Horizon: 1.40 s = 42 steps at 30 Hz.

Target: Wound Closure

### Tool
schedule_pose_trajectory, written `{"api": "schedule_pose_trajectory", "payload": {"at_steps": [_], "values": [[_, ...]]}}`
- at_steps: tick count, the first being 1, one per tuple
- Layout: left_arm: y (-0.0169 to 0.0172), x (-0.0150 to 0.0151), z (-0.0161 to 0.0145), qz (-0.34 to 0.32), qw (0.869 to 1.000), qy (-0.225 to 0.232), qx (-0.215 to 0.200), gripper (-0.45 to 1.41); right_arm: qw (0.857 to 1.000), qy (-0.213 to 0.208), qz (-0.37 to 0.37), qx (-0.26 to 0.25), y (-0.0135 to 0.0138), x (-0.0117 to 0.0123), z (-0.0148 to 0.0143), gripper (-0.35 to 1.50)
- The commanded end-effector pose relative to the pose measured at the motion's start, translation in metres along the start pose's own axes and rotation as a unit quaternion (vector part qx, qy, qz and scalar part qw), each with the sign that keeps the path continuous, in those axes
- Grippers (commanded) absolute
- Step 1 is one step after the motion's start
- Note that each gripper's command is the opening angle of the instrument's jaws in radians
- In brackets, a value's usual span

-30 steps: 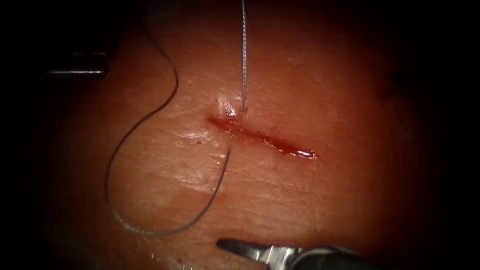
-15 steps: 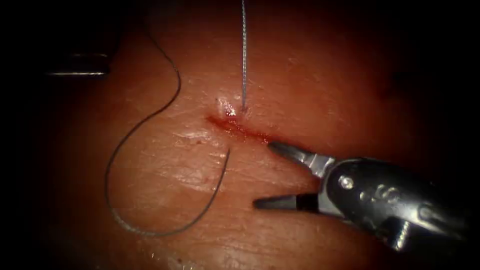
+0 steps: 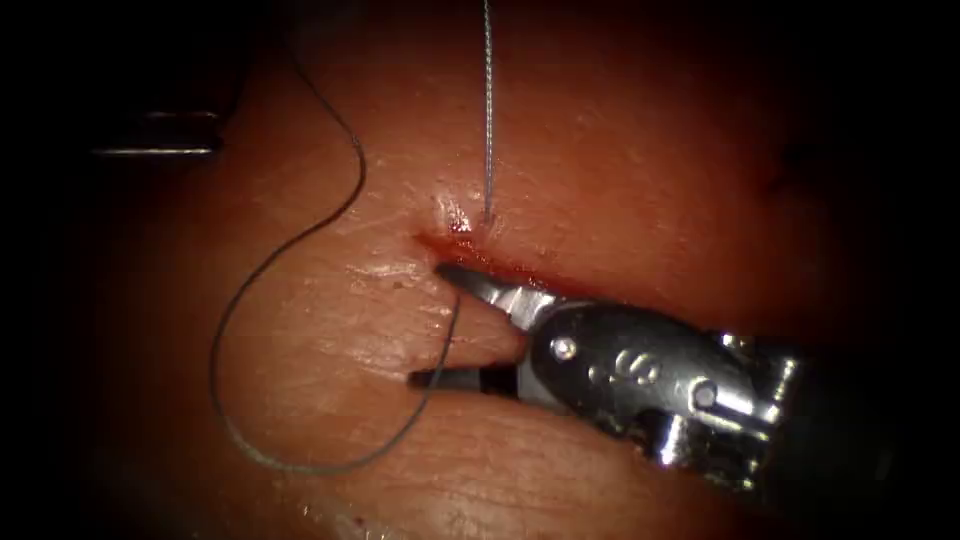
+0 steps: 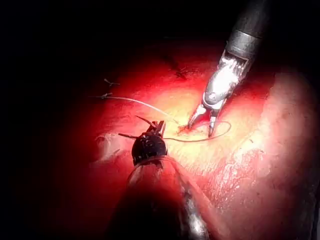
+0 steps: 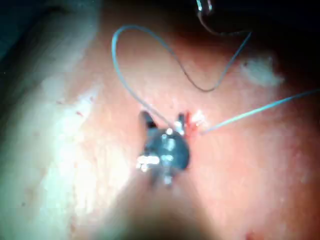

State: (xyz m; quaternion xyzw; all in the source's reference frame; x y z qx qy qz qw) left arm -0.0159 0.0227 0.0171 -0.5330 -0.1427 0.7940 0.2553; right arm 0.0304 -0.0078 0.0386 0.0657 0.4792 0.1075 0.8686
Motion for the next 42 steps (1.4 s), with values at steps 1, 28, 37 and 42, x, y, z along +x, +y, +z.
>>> {"api": "schedule_pose_trajectory", "payload": {"at_steps": [1, 28, 37, 42], "values": [[-0.0004, -0.0001, 0.0006, 0.001, 1.0, 0.001, 0.0, -0.45, 1.0, 0.001, -0.001, 0.002, 0.0001, -0.0001, 0.001, -0.2], [-0.0002, -0.0002, 0.0009, 0.002, 1.0, 0.003, 0.001, -0.45, 0.995, -0.007, 0.003, 0.104, -0.0127, 0.0071, -0.0049, 0.27], [-0.0003, -0.0002, 0.0007, 0.002, 1.0, 0.003, -0.002, -0.45, 1.0, -0.002, 0.012, 0.017, -0.0082, 0.0031, -0.0088, 1.28], [-0.0003, -0.0002, 0.0007, 0.002, 1.0, 0.003, -0.002, -0.45, 0.999, -0.012, 0.028, -0.023, -0.0037, 0.0001, -0.0078, 1.18]]}}
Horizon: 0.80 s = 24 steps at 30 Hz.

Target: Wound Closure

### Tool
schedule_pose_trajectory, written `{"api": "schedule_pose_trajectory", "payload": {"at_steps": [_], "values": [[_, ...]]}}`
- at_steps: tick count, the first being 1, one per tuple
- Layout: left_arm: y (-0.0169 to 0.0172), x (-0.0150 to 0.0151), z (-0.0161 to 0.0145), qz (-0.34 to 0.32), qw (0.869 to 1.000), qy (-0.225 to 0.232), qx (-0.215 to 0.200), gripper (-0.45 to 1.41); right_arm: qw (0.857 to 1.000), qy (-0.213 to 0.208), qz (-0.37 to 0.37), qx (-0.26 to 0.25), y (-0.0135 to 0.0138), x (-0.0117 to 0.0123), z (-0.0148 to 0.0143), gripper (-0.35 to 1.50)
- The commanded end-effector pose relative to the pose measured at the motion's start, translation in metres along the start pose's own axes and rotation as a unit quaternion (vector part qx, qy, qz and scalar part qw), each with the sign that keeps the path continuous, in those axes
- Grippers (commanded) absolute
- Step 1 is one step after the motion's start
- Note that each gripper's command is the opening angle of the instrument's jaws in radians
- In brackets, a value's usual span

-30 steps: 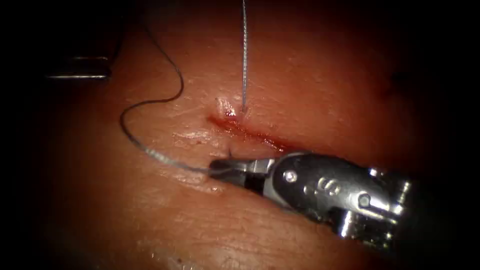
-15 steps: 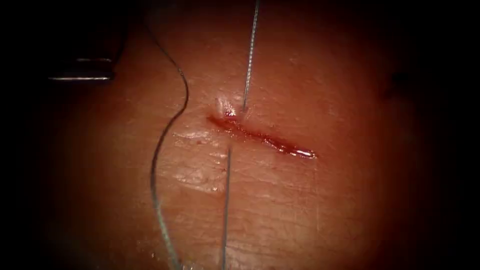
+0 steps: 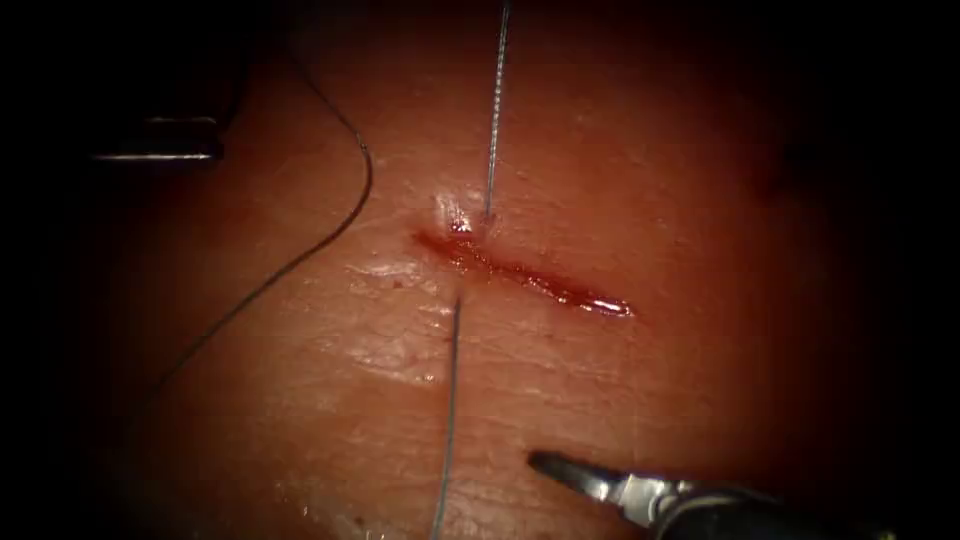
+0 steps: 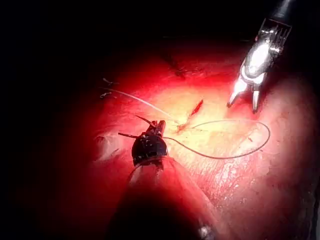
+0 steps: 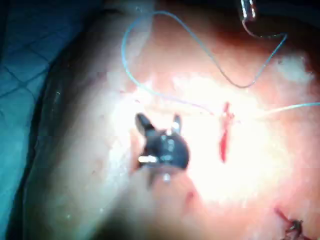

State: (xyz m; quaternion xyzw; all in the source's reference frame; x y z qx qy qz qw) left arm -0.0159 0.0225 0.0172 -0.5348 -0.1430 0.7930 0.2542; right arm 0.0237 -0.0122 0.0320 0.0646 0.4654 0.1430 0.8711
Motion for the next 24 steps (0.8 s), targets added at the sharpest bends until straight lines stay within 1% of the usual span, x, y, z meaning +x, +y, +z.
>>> {"api": "schedule_pose_trajectory", "payload": {"at_steps": [1, 3, 4, 6, 7, 9, 10, 18, 19, 20, 21, 22, 24], "values": [[-0.0004, -0.0001, 0.0007, 0.001, 1.0, 0.001, 0.0, -0.45, 1.0, -0.004, -0.001, -0.007, 0.0018, -0.0009, 0.0017, 1.18], [-0.0004, -0.0001, 0.0006, 0.001, 1.0, 0.001, 0.0, -0.45, 1.0, -0.003, -0.003, -0.022, 0.004, -0.0019, 0.0035, 1.2], [-0.0004, -0.0001, 0.0006, 0.001, 1.0, 0.001, 0.0, -0.45, 1.0, -0.002, -0.002, -0.025, 0.0043, -0.002, 0.0039, 1.2], [-0.0004, -0.0001, 0.0006, 0.001, 1.0, 0.001, 0.0, -0.45, 0.999, -0.001, -0.006, -0.034, 0.0045, -0.0022, 0.005, 1.2], [-0.0004, -0.0001, 0.0006, 0.001, 1.0, 0.001, 0.0, -0.45, 0.999, -0.001, -0.006, -0.039, 0.0045, -0.0024, 0.0057, 1.14], [-0.0004, -0.0001, 0.0006, 0.001, 1.0, 0.001, 0.0, -0.45, 0.999, -0.002, -0.006, -0.043, 0.0045, -0.0026, 0.0067, 1.14], [-0.0004, -0.0001, 0.0006, 0.001, 1.0, 0.001, 0.0, -0.45, 0.999, -0.002, -0.006, -0.047, 0.0046, -0.0026, 0.0077, 1.14], [-0.0004, -0.0001, 0.0006, 0.001, 1.0, 0.001, 0.0, -0.45, 0.999, 0.001, -0.012, -0.051, 0.0048, -0.0015, 0.0105, 1.16], [-0.0003, -0.0001, 0.0006, 0.001, 1.0, 0.001, 0.0, -0.45, 0.999, 0.001, -0.012, -0.049, 0.0048, -0.0014, 0.0107, 1.11], [-0.0003, -0.0001, 0.0006, 0.001, 1.0, 0.001, 0.0, -0.45, 0.999, 0.003, -0.011, -0.041, 0.0048, -0.0014, 0.0108, 0.98], [-0.0003, -0.0001, 0.0006, 0.001, 1.0, 0.001, 0.0, -0.45, 0.999, 0.004, -0.011, -0.035, 0.0048, -0.0014, 0.0108, 0.72], [-0.0003, -0.0001, 0.0006, 0.001, 1.0, 0.001, 0.0, -0.45, 1.0, 0.01, -0.016, -0.01, 0.0045, -0.0017, 0.0104, -0.33], [-0.0003, -0.0001, 0.0006, 0.001, 1.0, 0.001, 0.0, -0.45, 1.0, -0.001, -0.019, 0.001, 0.0043, -0.002, 0.0102, -0.35]]}}
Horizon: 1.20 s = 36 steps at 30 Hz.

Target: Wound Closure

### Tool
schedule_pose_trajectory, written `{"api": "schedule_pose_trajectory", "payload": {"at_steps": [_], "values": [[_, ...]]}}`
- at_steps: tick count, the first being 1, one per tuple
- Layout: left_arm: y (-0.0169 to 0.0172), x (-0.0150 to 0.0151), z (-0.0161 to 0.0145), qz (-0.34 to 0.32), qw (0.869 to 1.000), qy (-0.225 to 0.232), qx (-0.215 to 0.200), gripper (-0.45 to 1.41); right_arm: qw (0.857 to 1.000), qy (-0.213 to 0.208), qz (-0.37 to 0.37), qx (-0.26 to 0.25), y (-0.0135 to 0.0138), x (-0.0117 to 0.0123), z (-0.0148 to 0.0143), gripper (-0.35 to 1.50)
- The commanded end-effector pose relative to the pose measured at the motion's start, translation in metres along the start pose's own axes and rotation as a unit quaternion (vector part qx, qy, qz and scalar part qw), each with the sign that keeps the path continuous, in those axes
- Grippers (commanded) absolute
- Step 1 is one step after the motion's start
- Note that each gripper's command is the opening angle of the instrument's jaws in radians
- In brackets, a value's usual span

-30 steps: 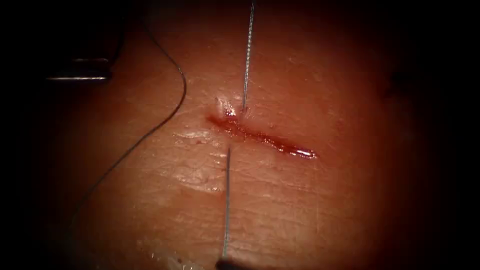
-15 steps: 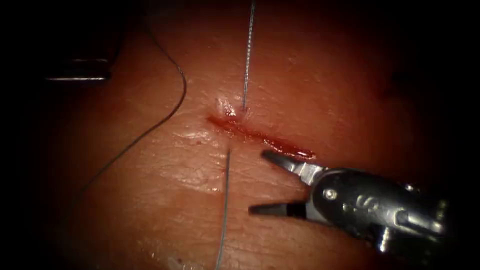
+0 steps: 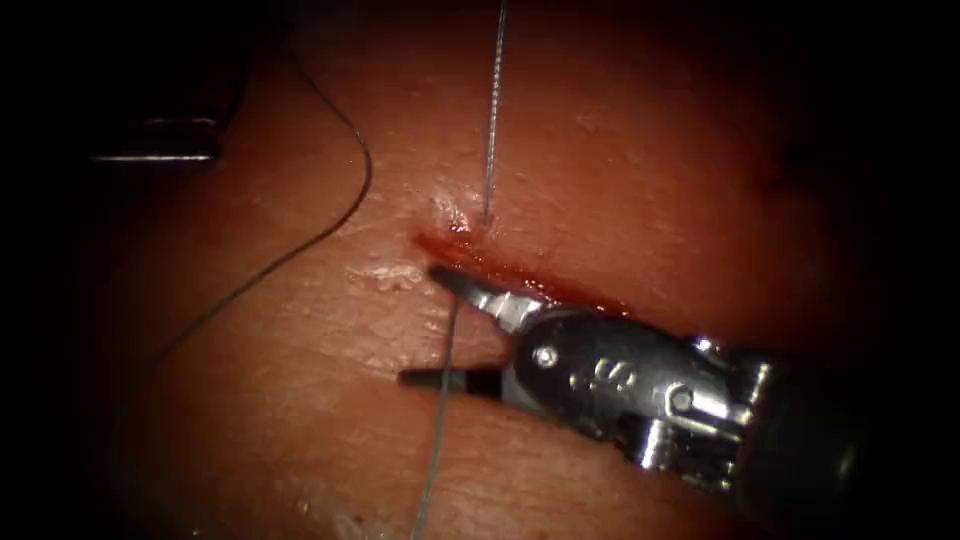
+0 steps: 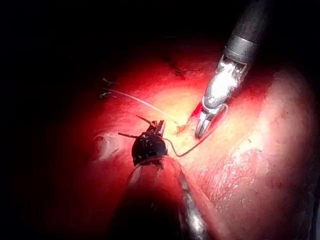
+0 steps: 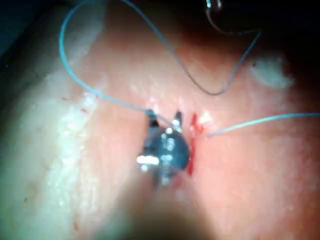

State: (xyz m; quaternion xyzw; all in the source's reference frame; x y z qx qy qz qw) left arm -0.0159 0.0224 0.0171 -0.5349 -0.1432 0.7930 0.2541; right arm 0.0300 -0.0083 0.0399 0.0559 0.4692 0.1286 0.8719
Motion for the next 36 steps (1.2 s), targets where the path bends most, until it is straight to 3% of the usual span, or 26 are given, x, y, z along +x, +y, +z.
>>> {"api": "schedule_pose_trajectory", "payload": {"at_steps": [1, 5, 9, 17, 19, 20, 21, 22, 25, 30, 32, 36], "values": [[-0.0004, -0.0001, 0.0007, 0.001, 1.0, 0.001, 0.0, -0.45, 1.0, -0.013, -0.005, 0.003, -0.0004, -0.0006, 0.0003, -0.35], [-0.0004, -0.0001, 0.0005, 0.001, 1.0, 0.001, -0.001, -0.45, 0.998, -0.056, -0.022, 0.028, -0.0028, -0.0016, -0.0018, -0.35], [-0.0005, -0.0001, 0.0006, 0.001, 1.0, 0.001, -0.001, -0.45, 0.996, -0.06, -0.032, 0.05, -0.0057, -0.0007, -0.0037, -0.35], [-0.0005, -0.0002, 0.0006, 0.002, 1.0, 0.001, 0.0, -0.45, 0.994, -0.019, -0.017, 0.103, -0.0129, 0.004, -0.006, -0.35], [-0.0005, -0.0002, 0.0006, 0.002, 1.0, 0.001, 0.0, -0.45, 0.995, 0.013, -0.002, 0.103, -0.0138, 0.0049, -0.0064, -0.33], [-0.0005, -0.0002, 0.0006, 0.002, 1.0, 0.001, 0.0, -0.45, 0.995, 0.021, -0.001, 0.093, -0.0138, 0.0051, -0.0066, 0.17], [-0.0005, -0.0002, 0.0006, 0.002, 1.0, 0.001, 0.0, -0.45, 0.997, 0.026, 0.002, 0.069, -0.0136, 0.0053, -0.0069, 0.84], [-0.0005, -0.0002, 0.0006, 0.002, 1.0, 0.001, 0.0, -0.45, 0.999, 0.026, 0.007, 0.04, -0.0127, 0.0056, -0.0073, 1.3], [-0.0004, -0.0002, 0.0006, 0.002, 1.0, 0.001, 0.0, -0.45, 0.999, 0.028, 0.02, 0.006, -0.0105, 0.0056, -0.0086, 1.45], [-0.0005, -0.0003, 0.0007, 0.002, 1.0, -0.001, 0.0, -0.45, 0.999, 0.017, 0.023, -0.024, -0.0049, 0.0038, -0.0101, 1.45], [-0.0005, -0.0004, 0.0007, 0.003, 1.0, 0.0, 0.0, -0.45, 0.999, 0.01, 0.011, -0.041, -0.0025, 0.0023, -0.0092, 1.48], [-0.0005, -0.0004, 0.0007, 0.003, 1.0, 0.0, 0.0, -0.45, 0.999, 0.015, 0.004, -0.05, -0.0003, 0.0006, -0.0063, 1.47]]}}
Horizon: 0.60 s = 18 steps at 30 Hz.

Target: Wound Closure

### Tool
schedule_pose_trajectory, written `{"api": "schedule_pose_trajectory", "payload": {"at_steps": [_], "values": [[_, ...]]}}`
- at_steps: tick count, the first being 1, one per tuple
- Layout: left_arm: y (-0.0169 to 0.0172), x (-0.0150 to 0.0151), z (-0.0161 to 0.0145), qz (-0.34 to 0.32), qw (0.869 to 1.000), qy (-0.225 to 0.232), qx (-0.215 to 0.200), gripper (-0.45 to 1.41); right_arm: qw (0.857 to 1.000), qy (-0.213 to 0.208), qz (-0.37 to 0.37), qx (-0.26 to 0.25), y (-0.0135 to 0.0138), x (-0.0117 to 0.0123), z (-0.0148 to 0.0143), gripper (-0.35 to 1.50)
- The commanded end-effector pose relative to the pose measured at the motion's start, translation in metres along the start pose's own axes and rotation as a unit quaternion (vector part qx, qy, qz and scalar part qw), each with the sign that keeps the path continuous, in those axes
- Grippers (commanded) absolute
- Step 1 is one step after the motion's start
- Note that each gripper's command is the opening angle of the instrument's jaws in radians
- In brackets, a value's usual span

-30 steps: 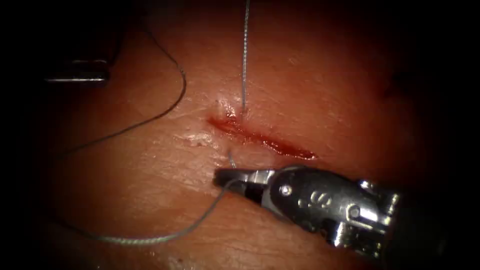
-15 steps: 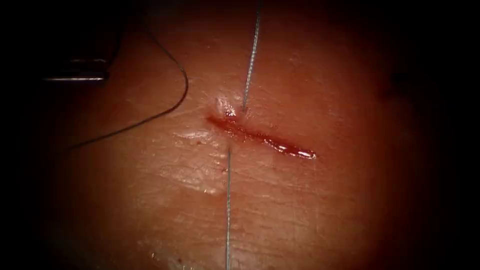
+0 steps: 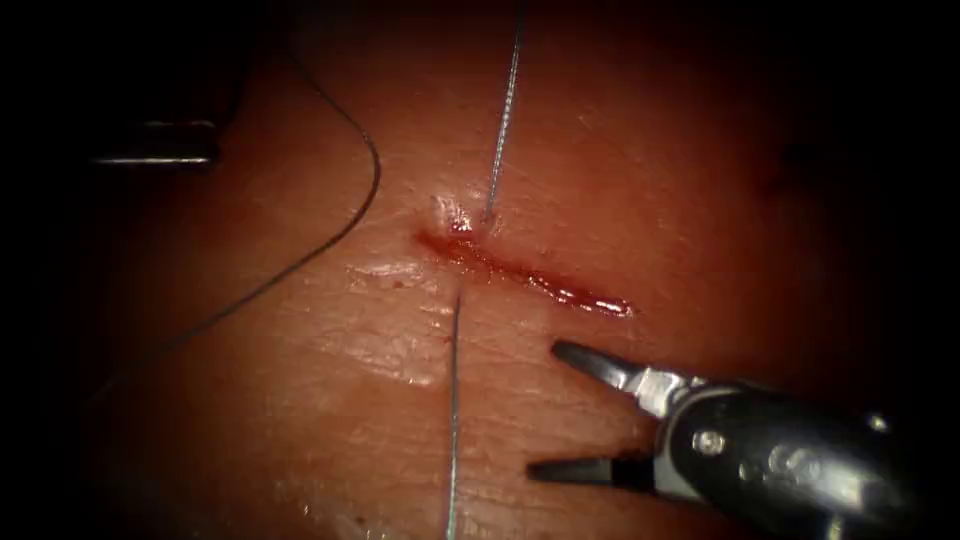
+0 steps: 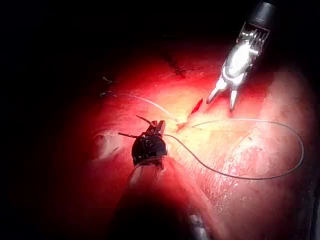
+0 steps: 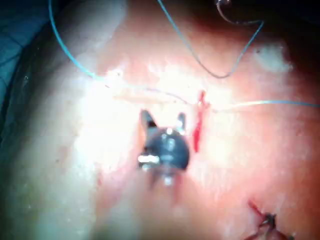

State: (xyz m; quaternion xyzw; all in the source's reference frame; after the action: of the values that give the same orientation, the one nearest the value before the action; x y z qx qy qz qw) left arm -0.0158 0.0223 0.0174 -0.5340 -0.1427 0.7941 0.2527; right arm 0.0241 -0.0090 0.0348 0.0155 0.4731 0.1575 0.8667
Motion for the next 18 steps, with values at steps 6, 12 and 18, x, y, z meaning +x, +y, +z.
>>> {"api": "schedule_pose_trajectory", "payload": {"at_steps": [6, 12, 18], "values": [[-0.0004, -0.0001, 0.0006, 0.001, 1.0, 0.001, 0.0, -0.45, 1.0, 0.003, -0.012, -0.006, 0.0005, -0.001, 0.0045, 1.41], [-0.0003, -0.0001, 0.0006, 0.001, 1.0, 0.001, 0.0, -0.45, 1.0, 0.004, -0.012, -0.005, 0.0003, -0.0003, 0.0064, 1.35], [-0.0003, -0.0001, 0.0006, 0.001, 1.0, 0.001, 0.0, -0.45, 1.0, 0.01, -0.012, 0.014, 0.0, -0.0003, 0.0078, 1.13]]}}
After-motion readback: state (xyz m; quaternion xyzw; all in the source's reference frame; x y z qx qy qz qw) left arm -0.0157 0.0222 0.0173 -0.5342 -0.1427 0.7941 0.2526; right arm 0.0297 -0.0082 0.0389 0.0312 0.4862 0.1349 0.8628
